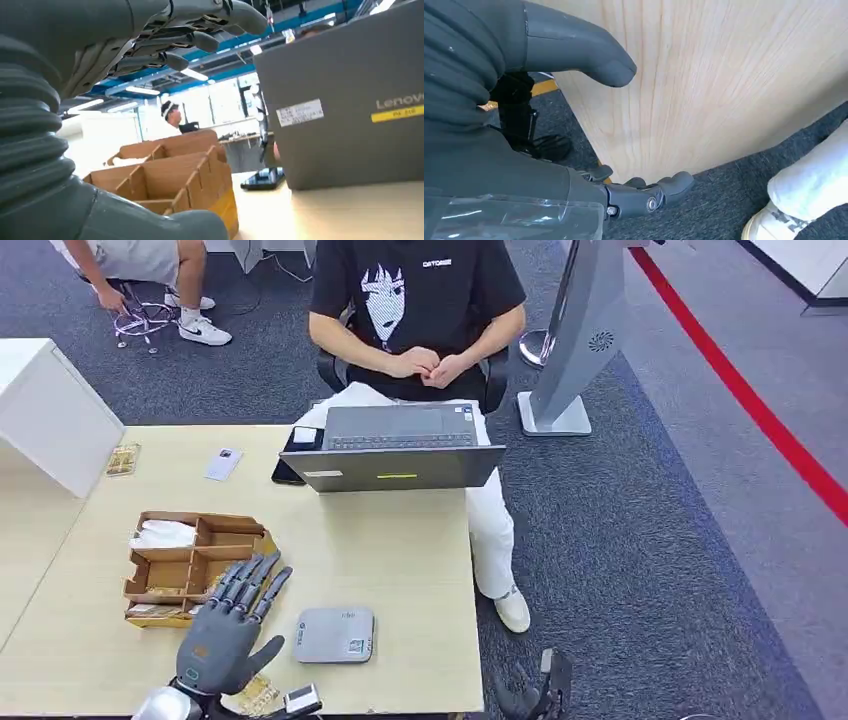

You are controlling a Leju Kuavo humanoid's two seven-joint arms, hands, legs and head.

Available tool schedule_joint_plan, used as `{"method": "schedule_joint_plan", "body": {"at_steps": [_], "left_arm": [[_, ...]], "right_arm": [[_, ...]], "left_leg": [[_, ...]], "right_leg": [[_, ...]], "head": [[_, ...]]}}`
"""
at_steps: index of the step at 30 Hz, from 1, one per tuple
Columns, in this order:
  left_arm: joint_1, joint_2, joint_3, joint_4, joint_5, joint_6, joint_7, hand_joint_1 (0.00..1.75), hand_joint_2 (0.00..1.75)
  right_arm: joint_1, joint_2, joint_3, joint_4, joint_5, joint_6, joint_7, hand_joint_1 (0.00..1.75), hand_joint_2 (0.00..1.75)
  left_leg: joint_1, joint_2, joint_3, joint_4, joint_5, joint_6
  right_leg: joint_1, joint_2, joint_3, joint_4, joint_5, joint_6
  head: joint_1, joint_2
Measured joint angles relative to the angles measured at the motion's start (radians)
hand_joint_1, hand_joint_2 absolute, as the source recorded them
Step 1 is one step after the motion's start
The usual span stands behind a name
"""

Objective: Pass the card to the sensor for recognition and then transmit it.

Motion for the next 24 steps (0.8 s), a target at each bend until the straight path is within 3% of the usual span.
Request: {"method": "schedule_joint_plan", "body": {"at_steps": [12, 24], "left_arm": [[0.026, 0.017, 0.093, 0.0, 0.01, 0.01, 0.005, 0.0, 1.75], [0.027, 0.017, 0.192, 0.018, 0.05, 0.008, -0.032, 0.0, 1.75]], "right_arm": [[0.005, 0.0, -0.015, 0.0, 0.001, 0.006, -0.003, 0.0, 1.75], [0.005, 0.0, -0.022, 0.0, 0.016, 0.016, 0.002, 0.0, 1.75]], "left_leg": [[0.0, 0.0, 0.0, 0.0, 0.0, 0.0], [0.0, 0.0, 0.0, 0.0, 0.0, 0.0]], "right_leg": [[0.0, -0.001, 0.0, 0.0, 0.0, 0.0], [0.0, -0.001, 0.0, 0.0, 0.0, 0.0]], "head": [[0.0, 0.0], [0.0, 0.0]]}}
